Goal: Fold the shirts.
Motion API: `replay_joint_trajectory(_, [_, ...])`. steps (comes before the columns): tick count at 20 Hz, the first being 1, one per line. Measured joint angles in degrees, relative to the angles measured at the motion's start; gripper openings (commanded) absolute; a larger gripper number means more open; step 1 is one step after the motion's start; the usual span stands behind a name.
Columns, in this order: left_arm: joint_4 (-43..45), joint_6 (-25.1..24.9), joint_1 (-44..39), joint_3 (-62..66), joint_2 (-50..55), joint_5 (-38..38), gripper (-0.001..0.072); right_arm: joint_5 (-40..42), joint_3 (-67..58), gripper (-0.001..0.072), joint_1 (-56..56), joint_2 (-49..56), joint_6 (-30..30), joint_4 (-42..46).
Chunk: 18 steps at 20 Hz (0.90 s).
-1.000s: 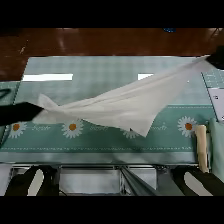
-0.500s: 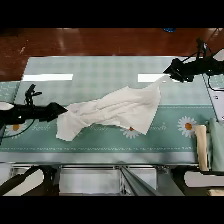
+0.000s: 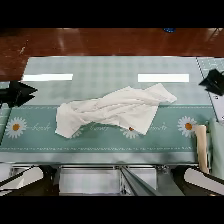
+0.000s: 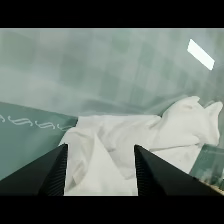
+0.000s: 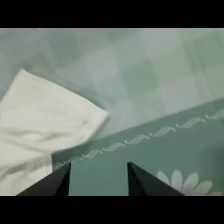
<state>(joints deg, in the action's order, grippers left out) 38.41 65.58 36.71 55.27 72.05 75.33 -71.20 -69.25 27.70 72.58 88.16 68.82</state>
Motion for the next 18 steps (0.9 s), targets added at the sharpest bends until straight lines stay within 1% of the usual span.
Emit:
replay_joint_trajectory(2, [-0.35,0.42,-0.13,-1.99,1.31,1.73,0.0507,2.43,9.53,0.0408,1.11,-3.76,-1.09,-1.01])
replay_joint_trajectory(4, [-1.14,-0.15,-2.34,-3.37,3.85,3.48,0.0507,5.11,18.45,0.0408,1.25,-6.82,-3.08,-3.76])
replay_joint_trajectory(7, [-1.95,-0.92,-6.75,-3.30,8.70,2.29,0.0508,6.64,27.30,0.0408,1.14,-9.90,-5.75,-6.47])
replay_joint_trajectory(10, [-2.95,-1.33,-11.37,-1.01,13.84,1.81,0.0507,5.64,31.08,0.0408,1.07,-11.93,-7.56,-7.76])
replay_joint_trajectory(12, [-3.32,-1.22,-14.05,1.14,17.27,3.04,0.0507,5.20,32.24,0.0408,1.07,-12.81,-8.35,-8.24])
replay_joint_trajectory(15, [-3.43,-1.01,-16.83,4.24,21.68,7.13,0.0503,4.55,32.96,0.0408,1.07,-13.38,-8.92,-8.59])
replay_joint_trajectory(16, [-3.37,-0.92,-17.38,4.96,22.67,8.48,0.0373,4.42,33.11,0.0408,1.07,-13.49,-9.07,-8.63])
replay_joint_trajectory(17, [-3.39,-0.90,-17.81,5.57,23.47,9.33,0.0081,4.24,33.22,0.0408,1.07,-13.55,-9.11,-8.63])
replay_joint_trajectory(18, [-3.32,-1.03,-18.14,6.03,24.06,10.34,0.0018,4.04,33.35,0.0408,1.07,-13.60,-9.16,-8.74])
